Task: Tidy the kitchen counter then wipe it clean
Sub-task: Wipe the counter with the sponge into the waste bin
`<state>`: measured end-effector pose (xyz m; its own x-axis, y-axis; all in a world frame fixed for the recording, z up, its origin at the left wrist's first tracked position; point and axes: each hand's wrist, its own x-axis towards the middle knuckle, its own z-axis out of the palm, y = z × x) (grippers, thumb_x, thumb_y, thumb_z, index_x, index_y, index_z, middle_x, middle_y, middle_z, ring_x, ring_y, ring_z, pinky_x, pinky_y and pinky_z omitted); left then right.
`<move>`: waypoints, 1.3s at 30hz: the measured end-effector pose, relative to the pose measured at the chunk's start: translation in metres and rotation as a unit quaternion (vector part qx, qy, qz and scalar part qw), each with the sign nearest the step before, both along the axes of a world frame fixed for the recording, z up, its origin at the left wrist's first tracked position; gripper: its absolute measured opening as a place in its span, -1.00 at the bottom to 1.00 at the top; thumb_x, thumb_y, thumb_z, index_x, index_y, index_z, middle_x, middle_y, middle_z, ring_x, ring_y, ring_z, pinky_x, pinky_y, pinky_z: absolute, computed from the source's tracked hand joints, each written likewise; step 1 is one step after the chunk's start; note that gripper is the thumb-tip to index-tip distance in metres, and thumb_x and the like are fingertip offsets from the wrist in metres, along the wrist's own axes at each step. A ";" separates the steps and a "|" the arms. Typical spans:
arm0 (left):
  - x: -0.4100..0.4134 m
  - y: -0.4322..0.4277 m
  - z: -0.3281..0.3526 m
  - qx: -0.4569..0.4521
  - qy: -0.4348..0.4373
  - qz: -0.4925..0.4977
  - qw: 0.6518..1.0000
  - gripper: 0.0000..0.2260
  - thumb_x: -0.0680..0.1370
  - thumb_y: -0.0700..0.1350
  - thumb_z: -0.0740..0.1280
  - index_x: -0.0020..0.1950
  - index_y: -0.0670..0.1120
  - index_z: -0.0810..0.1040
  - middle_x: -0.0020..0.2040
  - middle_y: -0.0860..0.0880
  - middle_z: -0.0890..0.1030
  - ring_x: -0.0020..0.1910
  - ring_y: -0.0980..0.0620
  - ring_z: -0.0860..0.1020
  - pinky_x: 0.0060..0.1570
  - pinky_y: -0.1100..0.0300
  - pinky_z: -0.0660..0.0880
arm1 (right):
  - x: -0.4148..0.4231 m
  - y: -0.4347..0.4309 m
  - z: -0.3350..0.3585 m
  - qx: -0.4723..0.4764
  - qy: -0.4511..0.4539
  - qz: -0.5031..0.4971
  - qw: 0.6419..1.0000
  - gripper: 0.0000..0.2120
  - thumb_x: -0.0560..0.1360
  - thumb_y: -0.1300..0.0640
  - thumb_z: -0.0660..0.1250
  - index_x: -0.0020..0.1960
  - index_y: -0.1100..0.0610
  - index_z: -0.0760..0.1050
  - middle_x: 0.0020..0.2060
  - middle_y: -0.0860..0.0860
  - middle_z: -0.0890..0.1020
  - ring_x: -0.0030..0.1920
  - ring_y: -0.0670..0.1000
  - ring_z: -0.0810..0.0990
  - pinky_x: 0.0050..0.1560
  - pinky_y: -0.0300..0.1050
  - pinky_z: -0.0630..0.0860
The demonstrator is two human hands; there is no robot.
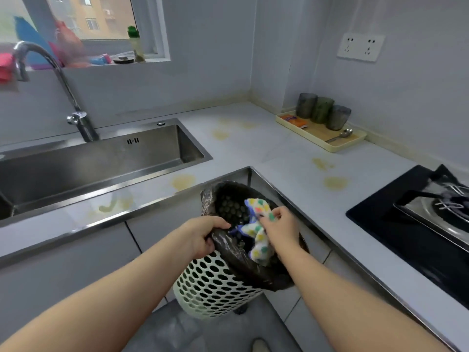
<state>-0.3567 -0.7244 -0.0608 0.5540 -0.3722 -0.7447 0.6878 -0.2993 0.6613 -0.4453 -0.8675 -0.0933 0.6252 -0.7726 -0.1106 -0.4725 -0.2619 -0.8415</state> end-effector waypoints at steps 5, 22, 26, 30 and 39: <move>-0.056 0.027 -0.010 0.004 -0.007 -0.035 0.999 -0.89 0.47 -0.36 0.28 -0.20 -0.20 0.39 -0.34 -0.08 0.44 -0.70 0.08 0.42 -0.71 0.43 0.22 | -0.072 0.044 -0.009 0.098 -0.047 -0.110 0.988 -0.78 0.46 0.04 0.39 -0.06 0.10 0.39 -0.20 -0.04 0.48 -0.19 -0.01 0.46 -0.24 -0.16 0.36; -0.385 0.044 0.004 0.041 0.068 -0.219 0.973 -0.84 0.52 -0.26 0.29 -0.25 -0.18 0.37 -0.42 -0.06 0.46 -0.52 0.05 0.42 -0.63 0.40 0.36 | -0.457 0.121 -0.024 0.135 -0.003 -0.345 0.929 -0.76 0.46 0.19 0.33 -0.26 0.12 0.27 -0.35 0.01 0.40 -0.39 -0.06 0.36 -0.54 -0.27 0.31; -0.499 0.054 0.034 0.023 0.062 -0.234 0.970 -0.79 0.56 -0.28 0.25 -0.27 -0.21 0.35 -0.37 -0.12 0.42 -0.44 -0.02 0.38 0.14 0.21 0.43 | -0.569 0.135 -0.021 0.150 -0.042 -0.390 0.908 -0.78 0.46 0.23 0.33 -0.23 0.14 0.28 -0.37 0.03 0.39 -0.41 -0.03 0.34 -0.60 -0.30 0.27; -0.552 0.050 0.030 0.026 0.062 -0.268 0.961 -0.80 0.55 -0.27 0.27 -0.26 -0.22 0.36 -0.35 -0.12 0.42 -0.42 -0.02 0.38 -0.12 0.24 0.36 | -0.627 0.143 -0.019 0.164 -0.060 -0.418 0.892 -0.77 0.42 0.22 0.37 -0.23 0.14 0.30 -0.33 0.07 0.43 -0.32 0.03 0.40 -0.33 -0.14 0.31; -0.684 0.011 0.032 0.059 0.069 -0.312 0.946 -0.80 0.54 -0.21 0.26 -0.27 -0.18 0.36 -0.33 -0.07 0.42 -0.41 0.01 0.38 -0.50 0.19 0.31 | -0.753 0.130 -0.006 0.129 -0.117 -0.508 0.844 -0.86 0.46 0.21 0.36 -0.13 0.17 0.38 -0.32 0.06 0.48 -0.43 -0.03 0.41 -0.64 -0.33 0.31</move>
